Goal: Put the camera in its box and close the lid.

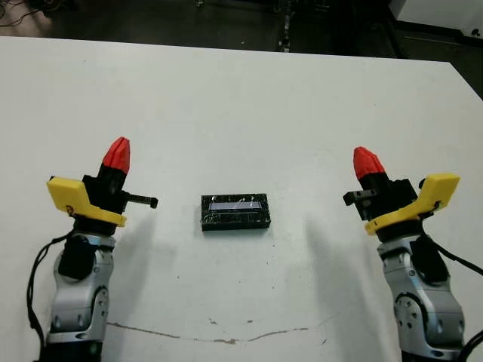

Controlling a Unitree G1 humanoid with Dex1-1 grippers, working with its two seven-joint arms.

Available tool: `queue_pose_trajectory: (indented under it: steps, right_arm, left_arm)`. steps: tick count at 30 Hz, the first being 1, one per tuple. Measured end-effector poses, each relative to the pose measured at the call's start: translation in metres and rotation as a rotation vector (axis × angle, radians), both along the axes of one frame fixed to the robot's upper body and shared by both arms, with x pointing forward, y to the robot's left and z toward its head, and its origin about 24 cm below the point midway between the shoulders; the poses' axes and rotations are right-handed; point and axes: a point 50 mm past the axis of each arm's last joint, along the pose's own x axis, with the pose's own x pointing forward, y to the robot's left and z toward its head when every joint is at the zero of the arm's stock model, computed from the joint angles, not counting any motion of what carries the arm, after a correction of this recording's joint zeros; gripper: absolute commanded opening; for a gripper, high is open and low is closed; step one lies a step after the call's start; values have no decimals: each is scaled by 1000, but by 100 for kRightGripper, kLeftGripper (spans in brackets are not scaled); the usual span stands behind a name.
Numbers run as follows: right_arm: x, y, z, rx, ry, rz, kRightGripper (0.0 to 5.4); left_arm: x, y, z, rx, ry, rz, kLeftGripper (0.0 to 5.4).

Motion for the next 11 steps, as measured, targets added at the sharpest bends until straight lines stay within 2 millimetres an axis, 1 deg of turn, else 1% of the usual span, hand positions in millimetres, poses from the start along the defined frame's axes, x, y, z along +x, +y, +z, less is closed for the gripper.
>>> queue_pose_trajectory:
  steps: [11]
  right_arm:
    - [1, 1, -2, 4, 5, 7, 0]
  left_arm:
    - [0, -2, -3, -4, 16, 8, 2]
